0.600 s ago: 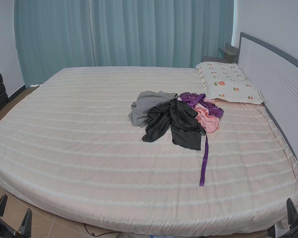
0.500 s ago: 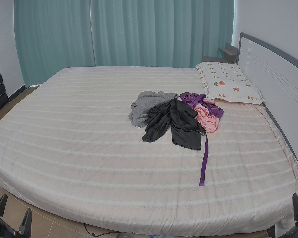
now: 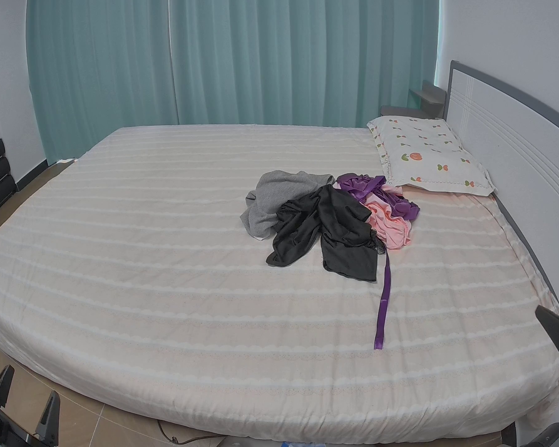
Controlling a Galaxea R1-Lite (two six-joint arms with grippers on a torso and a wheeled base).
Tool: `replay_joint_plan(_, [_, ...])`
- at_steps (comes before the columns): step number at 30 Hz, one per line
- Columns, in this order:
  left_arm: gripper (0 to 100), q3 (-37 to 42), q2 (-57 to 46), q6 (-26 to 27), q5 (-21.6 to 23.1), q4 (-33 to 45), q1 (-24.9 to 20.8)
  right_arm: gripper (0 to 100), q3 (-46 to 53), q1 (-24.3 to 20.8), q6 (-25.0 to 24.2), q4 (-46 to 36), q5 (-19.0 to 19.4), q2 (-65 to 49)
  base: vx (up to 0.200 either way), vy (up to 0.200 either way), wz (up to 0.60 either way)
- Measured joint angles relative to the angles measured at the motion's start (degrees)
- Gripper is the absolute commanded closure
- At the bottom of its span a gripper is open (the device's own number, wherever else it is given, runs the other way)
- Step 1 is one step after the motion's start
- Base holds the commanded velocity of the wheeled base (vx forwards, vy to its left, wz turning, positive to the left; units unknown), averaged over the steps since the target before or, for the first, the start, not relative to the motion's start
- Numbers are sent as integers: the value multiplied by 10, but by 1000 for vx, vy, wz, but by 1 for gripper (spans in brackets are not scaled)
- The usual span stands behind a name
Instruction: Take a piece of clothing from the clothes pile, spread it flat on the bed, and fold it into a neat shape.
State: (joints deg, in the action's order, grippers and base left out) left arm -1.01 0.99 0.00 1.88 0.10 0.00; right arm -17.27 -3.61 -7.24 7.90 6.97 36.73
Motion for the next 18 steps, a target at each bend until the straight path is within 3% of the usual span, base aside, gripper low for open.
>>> replay_joint_plan(9, [0, 0, 0, 0, 0, 0, 0, 0, -51, -37, -41, 120, 5, 255, 0, 0, 0])
replay_joint_plan(18, [0, 0, 0, 0, 0, 0, 0, 0, -178, -72, -113, 193, -12, 514, 0, 0, 0])
